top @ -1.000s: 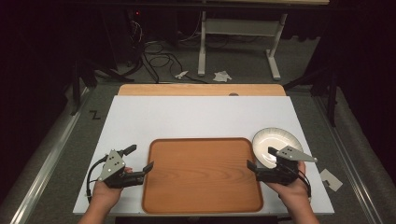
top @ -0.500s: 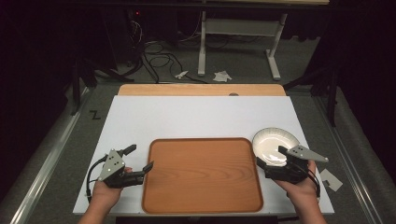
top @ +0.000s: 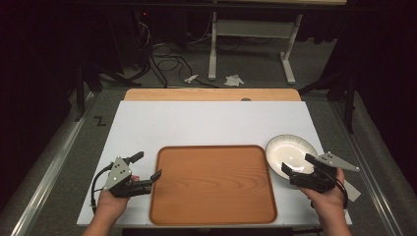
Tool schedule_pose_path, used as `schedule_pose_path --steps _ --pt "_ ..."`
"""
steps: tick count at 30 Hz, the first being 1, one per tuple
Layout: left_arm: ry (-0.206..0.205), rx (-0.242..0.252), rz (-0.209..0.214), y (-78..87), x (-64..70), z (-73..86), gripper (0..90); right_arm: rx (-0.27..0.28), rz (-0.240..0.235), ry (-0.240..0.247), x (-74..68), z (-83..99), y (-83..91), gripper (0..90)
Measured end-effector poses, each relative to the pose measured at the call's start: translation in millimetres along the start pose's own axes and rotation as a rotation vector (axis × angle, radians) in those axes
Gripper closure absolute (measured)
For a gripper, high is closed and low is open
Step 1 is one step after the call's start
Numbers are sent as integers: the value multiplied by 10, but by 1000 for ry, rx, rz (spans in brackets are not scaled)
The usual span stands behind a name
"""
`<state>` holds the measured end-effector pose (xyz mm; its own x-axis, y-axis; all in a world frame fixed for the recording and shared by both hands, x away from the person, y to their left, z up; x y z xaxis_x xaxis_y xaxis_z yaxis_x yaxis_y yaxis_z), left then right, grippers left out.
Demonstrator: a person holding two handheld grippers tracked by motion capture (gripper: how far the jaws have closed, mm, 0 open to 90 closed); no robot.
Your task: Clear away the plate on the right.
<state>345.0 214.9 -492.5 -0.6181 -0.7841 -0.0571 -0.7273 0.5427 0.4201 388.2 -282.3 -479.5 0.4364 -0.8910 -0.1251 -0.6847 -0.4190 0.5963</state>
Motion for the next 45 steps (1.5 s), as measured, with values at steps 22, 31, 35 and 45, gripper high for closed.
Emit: schedule_pose_path --steps 22,31,35,45 --pt "0 5 -2 -13 -4 -12 159 -15 70 -84 325 97 82 0" --pt "0 9 0 -47 0 -34 159 -17 82 -114 394 146 118 5" --pt "-3 7 5 -71 11 -43 158 -21 83 -132 421 172 141 12" --pt "-10 12 16 -126 32 -75 158 -40 65 -203 478 261 160 34"
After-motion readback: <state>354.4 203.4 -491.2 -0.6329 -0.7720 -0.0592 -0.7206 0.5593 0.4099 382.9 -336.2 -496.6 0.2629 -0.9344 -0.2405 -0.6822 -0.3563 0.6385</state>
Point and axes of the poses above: each handheld gripper's, and its own axes: y roughly backward along the jaws, z roughly out of its underside, x roughly to its right, the point moved 5 cm from there along -y, roughly forward along the jaws, and after that the axes turned 9 degrees about -x, right-handed, at the moved point
